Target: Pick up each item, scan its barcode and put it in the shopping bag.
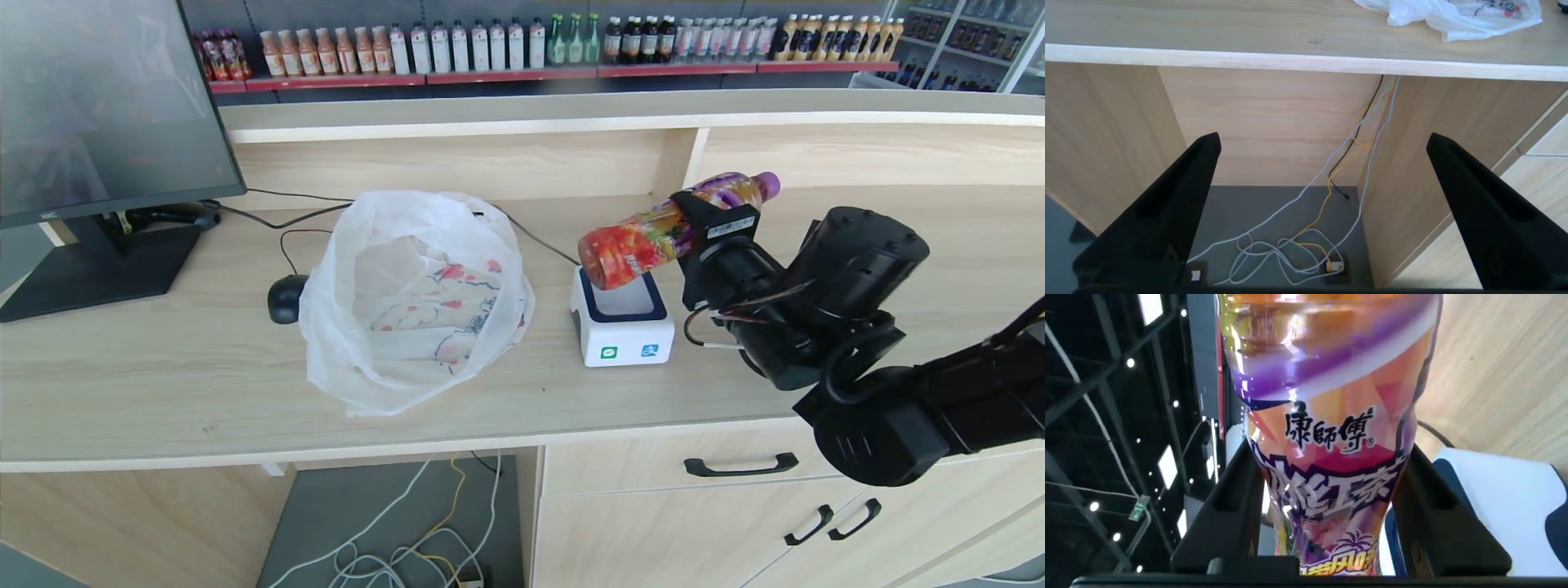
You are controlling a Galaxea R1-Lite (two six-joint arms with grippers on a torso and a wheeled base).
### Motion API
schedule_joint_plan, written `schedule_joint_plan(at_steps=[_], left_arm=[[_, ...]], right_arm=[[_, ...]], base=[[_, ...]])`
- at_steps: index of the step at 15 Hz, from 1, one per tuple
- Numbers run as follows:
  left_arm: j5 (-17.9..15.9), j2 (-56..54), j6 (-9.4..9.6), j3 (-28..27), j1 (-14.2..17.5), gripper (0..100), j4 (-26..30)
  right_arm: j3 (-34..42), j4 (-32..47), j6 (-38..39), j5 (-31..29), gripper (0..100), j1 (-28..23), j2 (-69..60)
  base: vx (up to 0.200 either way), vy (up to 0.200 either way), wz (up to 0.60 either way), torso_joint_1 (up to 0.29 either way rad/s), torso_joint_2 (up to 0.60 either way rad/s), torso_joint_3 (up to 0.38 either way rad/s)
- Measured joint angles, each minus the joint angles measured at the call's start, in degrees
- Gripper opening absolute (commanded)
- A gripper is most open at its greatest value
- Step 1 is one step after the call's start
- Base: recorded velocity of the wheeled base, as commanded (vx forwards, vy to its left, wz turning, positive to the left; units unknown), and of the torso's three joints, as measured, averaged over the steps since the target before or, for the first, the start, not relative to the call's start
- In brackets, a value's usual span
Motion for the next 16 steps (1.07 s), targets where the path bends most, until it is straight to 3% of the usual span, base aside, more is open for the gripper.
schedule_joint_plan(at_steps=[16], left_arm=[[-0.02,0.0,0.0,0.0,0.0,100,0.0]], right_arm=[[0.63,-0.51,3.0,3.01,0,-1.19,1.76]], base=[[0.0,0.0,0.0,0.0,0.0,0.0]])
